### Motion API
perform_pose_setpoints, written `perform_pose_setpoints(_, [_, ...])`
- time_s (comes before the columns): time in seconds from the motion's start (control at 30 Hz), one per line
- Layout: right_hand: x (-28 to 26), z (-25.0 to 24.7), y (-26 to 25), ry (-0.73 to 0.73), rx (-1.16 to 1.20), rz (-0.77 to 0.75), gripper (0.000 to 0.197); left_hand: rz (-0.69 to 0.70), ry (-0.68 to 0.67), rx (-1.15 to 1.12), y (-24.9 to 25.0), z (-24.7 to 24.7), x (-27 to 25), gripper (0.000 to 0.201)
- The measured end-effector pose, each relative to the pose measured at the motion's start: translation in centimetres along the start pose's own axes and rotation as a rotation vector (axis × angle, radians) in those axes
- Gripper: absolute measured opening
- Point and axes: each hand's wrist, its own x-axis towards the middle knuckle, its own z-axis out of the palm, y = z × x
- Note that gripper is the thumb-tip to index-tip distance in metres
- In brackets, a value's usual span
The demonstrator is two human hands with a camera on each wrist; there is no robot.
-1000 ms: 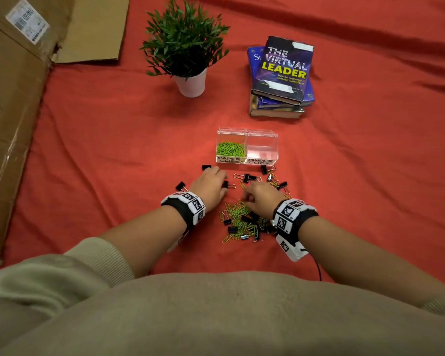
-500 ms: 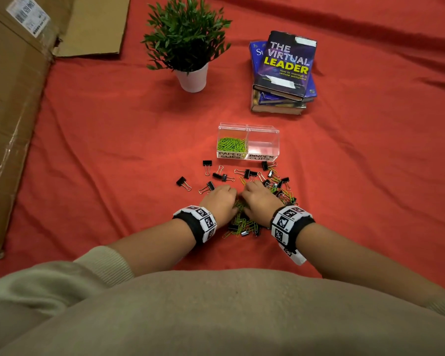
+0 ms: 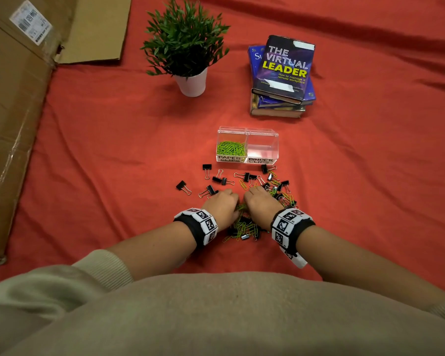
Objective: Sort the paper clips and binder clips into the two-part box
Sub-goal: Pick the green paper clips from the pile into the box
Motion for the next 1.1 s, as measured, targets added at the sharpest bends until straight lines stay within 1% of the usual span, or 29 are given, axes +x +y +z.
perform_pose_setpoints(0.07, [0.7,-0.9,0.6,-0.021,0.082,0.039,0.024,-0.004,0.008,0.006,0.0,0.0,0.0,0.029])
perform_pose_setpoints(0.13, [1.2,-2.3,1.1,-0.029,0.177,0.115,0.013,-0.022,0.014,0.005,0.0,0.1,0.0,0.032])
perform_pose_setpoints(0.2, [1.6,-4.0,1.6,0.03,0.324,0.167,0.006,-0.037,0.018,0.008,0.2,0.1,0.0,0.029])
perform_pose_setpoints(0.3, [2.7,-6.8,2.0,0.114,0.551,0.226,0.007,-0.047,0.013,0.023,0.3,0.1,0.1,0.024])
perform_pose_setpoints(0.37, [4.4,-8.4,2.0,0.169,0.634,0.251,0.006,-0.05,0.008,0.023,0.4,0.0,0.1,0.023])
perform_pose_setpoints(0.43, [6.3,-9.7,2.0,0.225,0.66,0.284,0.003,-0.049,0.011,0.019,0.4,-0.2,0.2,0.023])
perform_pose_setpoints(0.5, [8.0,-10.4,2.0,0.245,0.626,0.317,0.004,-0.051,0.012,0.001,0.4,-0.3,0.4,0.023])
perform_pose_setpoints(0.6, [9.3,-10.5,1.7,0.233,0.534,0.33,0.015,-0.086,-0.001,-0.098,0.1,-0.6,0.6,0.023])
perform_pose_setpoints(0.7, [8.3,-10.2,1.4,0.294,0.445,0.263,0.025,-0.152,-0.03,-0.215,-0.5,-0.9,0.9,0.02])
perform_pose_setpoints(0.77, [6.9,-9.5,1.0,0.351,0.415,0.204,0.023,-0.167,-0.029,-0.268,-1.0,-0.9,1.1,0.019])
perform_pose_setpoints(0.8, [6.1,-9.0,0.9,0.346,0.413,0.182,0.019,-0.168,-0.018,-0.294,-1.2,-1.0,1.1,0.019])
perform_pose_setpoints(0.83, [5.4,-8.2,0.8,0.313,0.404,0.159,0.015,-0.169,-0.004,-0.319,-1.4,-1.2,1.2,0.018])
perform_pose_setpoints(0.93, [3.5,-5.3,0.5,0.077,0.316,0.123,0.017,-0.188,0.057,-0.387,-1.7,-2.5,1.7,0.014])
perform_pose_setpoints(0.97, [3.1,-4.3,0.4,0.028,0.28,0.115,0.019,-0.202,0.087,-0.412,-1.8,-3.0,2.0,0.013])
perform_pose_setpoints(1.03, [2.4,-2.7,0.3,0.007,0.226,0.098,0.027,-0.212,0.148,-0.457,-2.0,-4.3,2.7,0.011])
perform_pose_setpoints(1.1, [1.9,-1.5,0.2,0.033,0.211,0.072,0.043,-0.209,0.208,-0.491,-2.1,-5.8,3.6,0.01])
